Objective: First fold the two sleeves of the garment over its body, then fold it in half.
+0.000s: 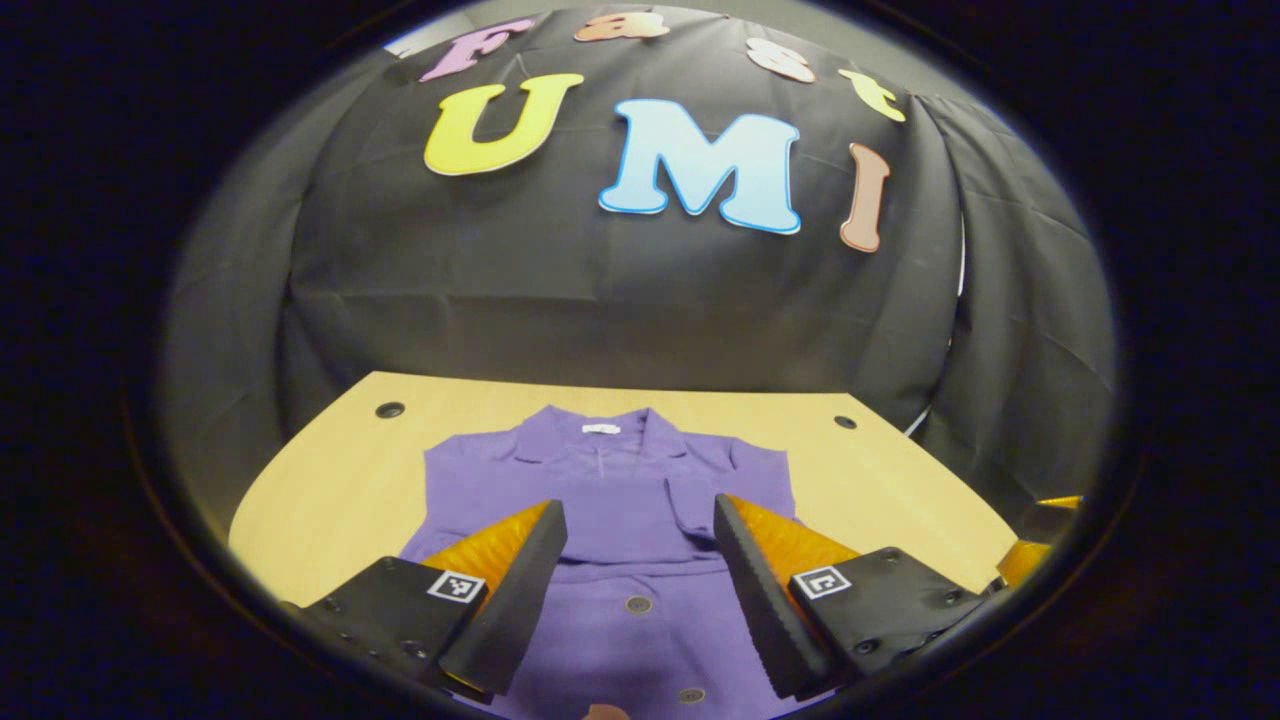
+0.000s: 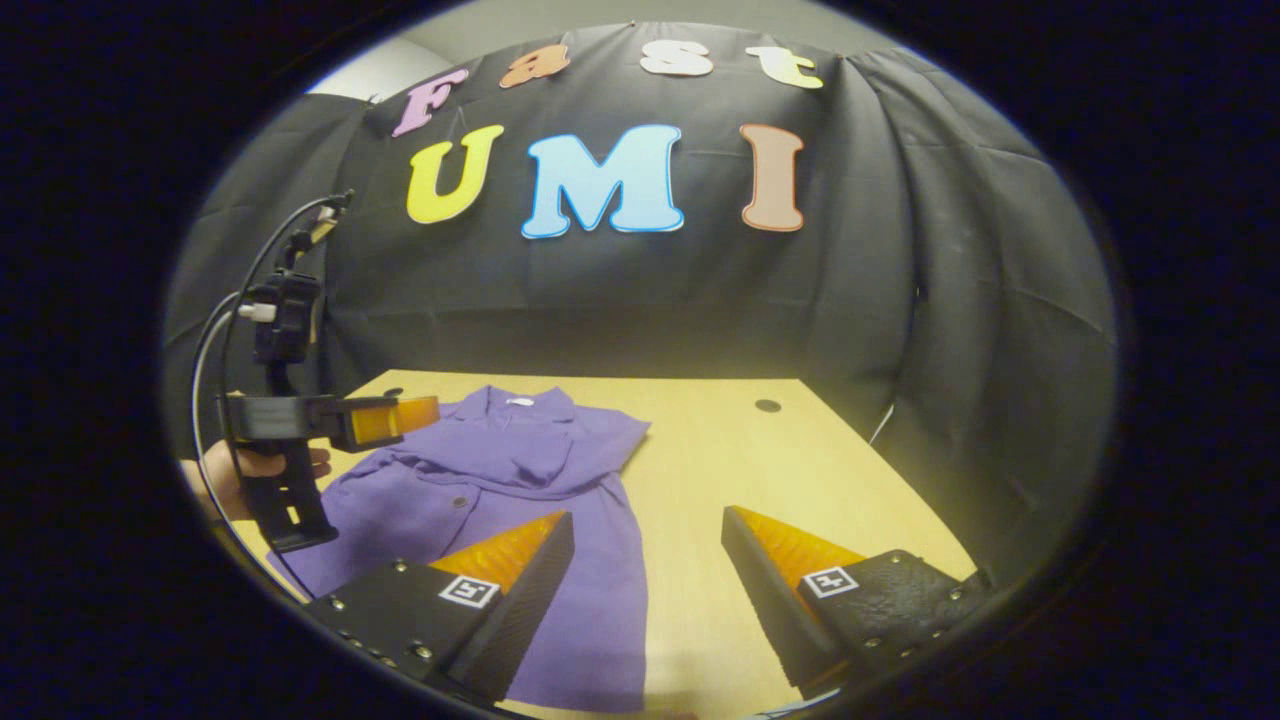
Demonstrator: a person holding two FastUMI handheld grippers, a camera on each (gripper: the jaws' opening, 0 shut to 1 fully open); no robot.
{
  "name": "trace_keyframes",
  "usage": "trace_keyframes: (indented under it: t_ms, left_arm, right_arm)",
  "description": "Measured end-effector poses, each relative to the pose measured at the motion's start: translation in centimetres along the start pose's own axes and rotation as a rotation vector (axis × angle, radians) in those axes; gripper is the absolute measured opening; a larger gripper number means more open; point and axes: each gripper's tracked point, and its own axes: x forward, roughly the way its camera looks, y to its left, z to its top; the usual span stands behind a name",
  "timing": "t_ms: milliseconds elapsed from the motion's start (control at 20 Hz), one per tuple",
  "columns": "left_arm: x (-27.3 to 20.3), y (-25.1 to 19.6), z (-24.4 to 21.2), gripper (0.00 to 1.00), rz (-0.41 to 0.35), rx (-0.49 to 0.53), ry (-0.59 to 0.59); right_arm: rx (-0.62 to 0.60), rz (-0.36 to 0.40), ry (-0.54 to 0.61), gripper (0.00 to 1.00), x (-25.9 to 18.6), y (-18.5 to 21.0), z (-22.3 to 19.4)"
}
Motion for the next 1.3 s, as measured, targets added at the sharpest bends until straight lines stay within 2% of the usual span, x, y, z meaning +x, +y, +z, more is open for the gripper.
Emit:
trace_keyframes:
  t_ms: [50,350,600,1050,1300]
  left_arm:
    - [-1.3,0.9,-1.1,0.97,0.01,0.0,0.015]
    - [-9.4,6.8,-7.8,0.95,0.053,-0.019,0.098]
    - [-14.4,11.2,-11.3,0.95,0.092,-0.028,0.12]
    - [-20.6,16.7,-18.9,0.96,0.142,-0.011,0.229]
    - [-22.3,17.8,-22.4,0.96,0.171,0.0,0.28]
  right_arm:
    - [-0.002,-0.001,0.028,0.95,0.0,0.2,-1.2]
    - [0.002,-0.016,0.176,0.95,-0.3,1.4,-7.5]
    - [0.031,-0.035,0.243,0.95,-1.2,1.9,-10.5]
    - [0.183,-0.044,0.364,0.95,-2.2,1.9,-15.4]
    - [0.232,-0.004,0.427,0.95,-2.5,3.4,-17.3]
